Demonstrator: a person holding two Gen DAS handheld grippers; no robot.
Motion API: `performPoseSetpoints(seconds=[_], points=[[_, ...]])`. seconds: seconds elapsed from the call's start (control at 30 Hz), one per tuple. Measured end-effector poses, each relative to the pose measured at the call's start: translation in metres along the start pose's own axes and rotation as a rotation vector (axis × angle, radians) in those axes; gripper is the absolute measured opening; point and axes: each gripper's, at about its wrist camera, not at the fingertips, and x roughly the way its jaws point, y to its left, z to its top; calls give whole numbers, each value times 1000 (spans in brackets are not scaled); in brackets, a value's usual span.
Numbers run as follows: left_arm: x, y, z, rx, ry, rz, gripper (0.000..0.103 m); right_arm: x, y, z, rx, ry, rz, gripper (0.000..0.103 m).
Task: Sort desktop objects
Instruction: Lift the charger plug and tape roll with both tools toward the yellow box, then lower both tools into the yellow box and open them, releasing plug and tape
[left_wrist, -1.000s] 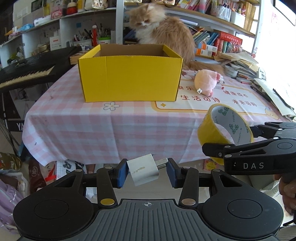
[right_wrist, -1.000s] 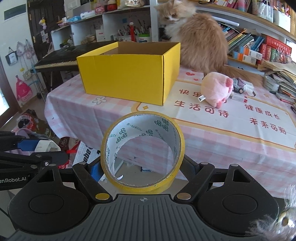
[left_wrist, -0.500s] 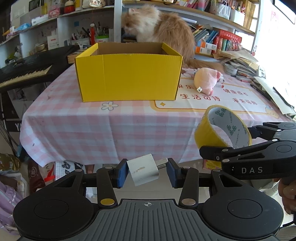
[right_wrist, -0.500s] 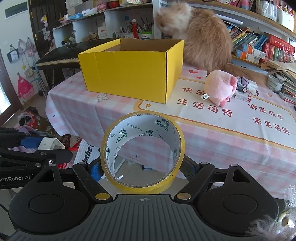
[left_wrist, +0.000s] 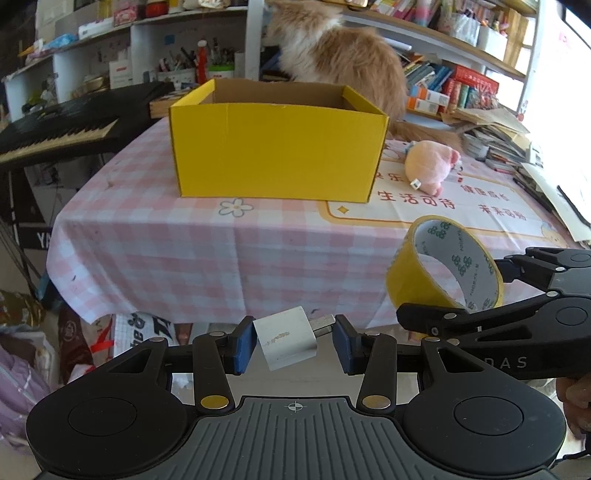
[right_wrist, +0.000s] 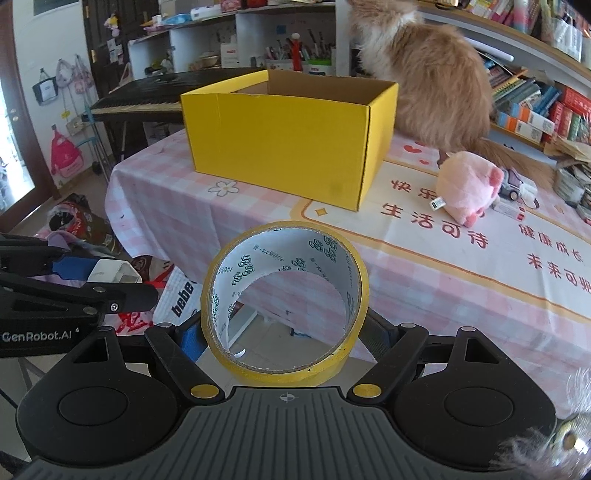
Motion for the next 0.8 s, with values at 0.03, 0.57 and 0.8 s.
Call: performPoseSetpoints(seconds=[0.03,0.57,0.8], points=[[0,1,0,-4,2,0,43,0,0,0,-3,1,1,81],[-6,17,36,-50,-93,37,43,3,-14,27,-15,-2,25,81],[-15,26,87,-27,-216,48,43,-9,-43,80,27,-110,20,81]])
